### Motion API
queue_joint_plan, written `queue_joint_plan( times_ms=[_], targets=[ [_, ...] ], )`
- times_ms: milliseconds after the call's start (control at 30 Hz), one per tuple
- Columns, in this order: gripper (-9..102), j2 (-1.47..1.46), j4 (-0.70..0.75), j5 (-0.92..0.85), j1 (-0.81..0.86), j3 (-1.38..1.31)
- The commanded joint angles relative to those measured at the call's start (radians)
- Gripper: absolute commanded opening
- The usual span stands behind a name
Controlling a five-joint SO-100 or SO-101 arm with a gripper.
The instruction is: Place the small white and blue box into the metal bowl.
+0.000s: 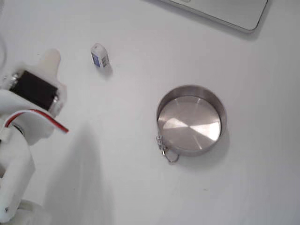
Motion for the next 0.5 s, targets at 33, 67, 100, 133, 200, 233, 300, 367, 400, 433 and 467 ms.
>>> queue_joint_plan(
  times_ms=[33, 67, 100, 133, 200, 233, 300, 367, 400, 433, 467],
  targets=[
    [-5, -0.035, -0.014, 0.617, 0.055, 0.054],
    [-5, -0.077, -0.018, 0.69, 0.066, 0.055],
    [-5, -0.121, -0.031, 0.759, 0.075, 0.058],
    [-5, -0.158, -0.041, 0.813, 0.077, 0.06],
    [-5, -0.225, -0.129, 0.865, 0.077, 0.061],
    [-5, -0.276, -0.192, 0.865, 0.077, 0.061],
    [-5, -0.4, -0.331, 0.864, 0.083, 0.061],
    [-5, -0.543, -0.491, 0.864, 0.1, 0.061],
    [-5, -0.611, -0.571, 0.864, 0.1, 0.058],
    [-5, -0.68, -0.649, 0.864, 0.1, 0.054],
    [-5, -0.738, -0.715, 0.864, 0.1, 0.052]
  ],
)
